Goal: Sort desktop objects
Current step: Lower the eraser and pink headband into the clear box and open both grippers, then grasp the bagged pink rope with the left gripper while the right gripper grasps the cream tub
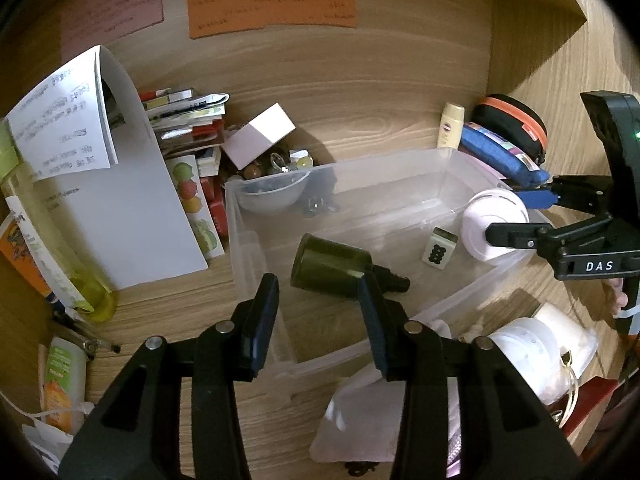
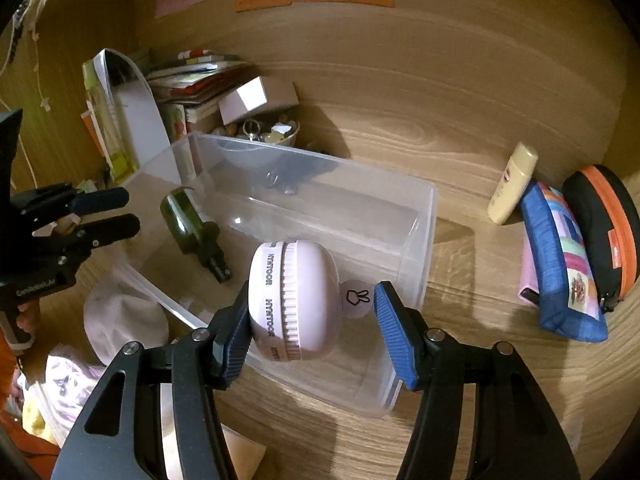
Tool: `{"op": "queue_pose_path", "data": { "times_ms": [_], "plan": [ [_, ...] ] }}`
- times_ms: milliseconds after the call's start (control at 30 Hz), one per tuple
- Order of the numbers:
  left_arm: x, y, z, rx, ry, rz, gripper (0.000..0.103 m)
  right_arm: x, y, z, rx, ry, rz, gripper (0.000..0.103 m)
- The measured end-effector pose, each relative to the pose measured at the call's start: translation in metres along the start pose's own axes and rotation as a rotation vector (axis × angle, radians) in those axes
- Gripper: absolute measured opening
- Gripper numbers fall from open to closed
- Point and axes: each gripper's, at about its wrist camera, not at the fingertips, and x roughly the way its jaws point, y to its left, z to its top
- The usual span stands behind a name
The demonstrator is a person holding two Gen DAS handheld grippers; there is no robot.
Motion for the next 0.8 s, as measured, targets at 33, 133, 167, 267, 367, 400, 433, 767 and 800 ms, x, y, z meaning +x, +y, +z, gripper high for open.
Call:
{"op": "queue_pose_path", "data": {
  "times_ms": [33,133,167,267,367,400,433,767,800],
  "plan": [
    [0.0,0.0,0.0,-0.003,-0.001,-0.005,0.046,0.0,0.0,0.0,0.002,0.0,0.001,0.055],
    [-0.001,-0.001,0.0,-0.011,-0.005,-0.02,0.051,0.0,0.001,-0.001,0.005,-0.005,-0.005,0.055],
    [-0.001,-0.001,0.0,-0.013,-0.006,-0.022,0.053,0.0,0.001,-0.001,0.007,-0.005,-0.006,0.055],
    [-0.001,-0.001,0.0,-0.02,-0.006,-0.03,0.06,-0.002,0.002,-0.002,0.01,0.0,-0.011,0.055],
    [-0.005,-0.002,0.001,-0.047,-0.011,-0.057,0.073,-0.004,0.003,-0.001,0.01,0.001,-0.013,0.058],
    [-0.007,-0.004,0.001,-0.049,-0.02,-0.054,0.073,-0.005,0.003,-0.001,0.008,0.001,-0.014,0.058],
    [-0.011,-0.006,0.001,-0.044,-0.03,-0.052,0.073,-0.007,0.004,-0.002,0.007,0.0,-0.016,0.058],
    [-0.041,-0.003,-0.005,-0.065,-0.095,0.02,0.093,-0.039,0.017,-0.01,-0.021,-0.066,-0.071,0.083],
    [-0.043,-0.002,-0.006,-0.07,-0.098,0.026,0.093,-0.042,0.018,-0.011,-0.019,-0.071,-0.072,0.083]
  ]
}}
